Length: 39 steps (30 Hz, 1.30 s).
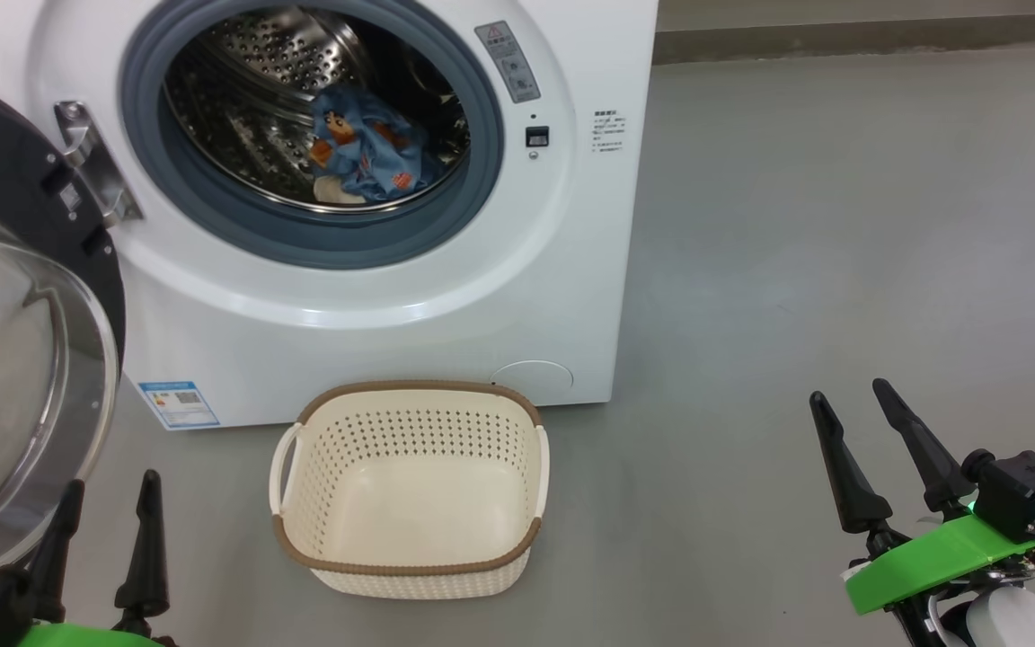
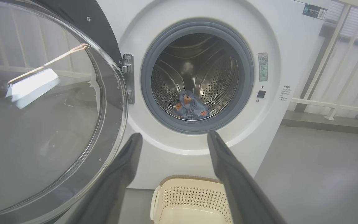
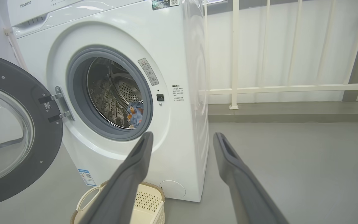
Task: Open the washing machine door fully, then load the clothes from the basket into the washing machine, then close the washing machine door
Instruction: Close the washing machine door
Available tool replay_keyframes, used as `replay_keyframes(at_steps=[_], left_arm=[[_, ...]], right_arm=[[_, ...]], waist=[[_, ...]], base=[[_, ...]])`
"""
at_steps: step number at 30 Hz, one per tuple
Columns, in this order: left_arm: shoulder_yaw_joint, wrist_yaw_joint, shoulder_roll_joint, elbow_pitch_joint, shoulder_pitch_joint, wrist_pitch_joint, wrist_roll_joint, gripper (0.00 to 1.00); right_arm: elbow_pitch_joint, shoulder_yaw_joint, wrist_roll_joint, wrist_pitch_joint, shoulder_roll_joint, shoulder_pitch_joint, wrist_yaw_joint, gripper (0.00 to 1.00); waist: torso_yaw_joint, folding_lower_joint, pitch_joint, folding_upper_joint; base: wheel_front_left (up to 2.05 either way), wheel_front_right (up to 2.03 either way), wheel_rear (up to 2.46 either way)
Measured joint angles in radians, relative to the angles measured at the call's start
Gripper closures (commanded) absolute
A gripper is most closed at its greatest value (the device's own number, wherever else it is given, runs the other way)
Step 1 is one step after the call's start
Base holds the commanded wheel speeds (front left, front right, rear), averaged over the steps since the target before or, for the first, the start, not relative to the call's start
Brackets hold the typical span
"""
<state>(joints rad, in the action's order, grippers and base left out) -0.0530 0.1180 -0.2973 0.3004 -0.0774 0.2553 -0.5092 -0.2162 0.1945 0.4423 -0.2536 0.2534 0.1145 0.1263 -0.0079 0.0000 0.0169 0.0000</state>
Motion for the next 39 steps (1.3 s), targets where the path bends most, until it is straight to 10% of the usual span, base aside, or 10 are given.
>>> replay_keyframes(at_steps=[39], left_arm=[[-0.019, -0.085, -0.010, 0.004, 0.000, -0.010, 0.027, 0.00]], right_arm=[[-0.009, -0.001, 0.008, 0.000, -0.016, -0.001, 0.000, 0.00]], waist=[[0.304, 0.0000, 0.033, 0.0000]], base=[[0.00, 0.00, 0.00]])
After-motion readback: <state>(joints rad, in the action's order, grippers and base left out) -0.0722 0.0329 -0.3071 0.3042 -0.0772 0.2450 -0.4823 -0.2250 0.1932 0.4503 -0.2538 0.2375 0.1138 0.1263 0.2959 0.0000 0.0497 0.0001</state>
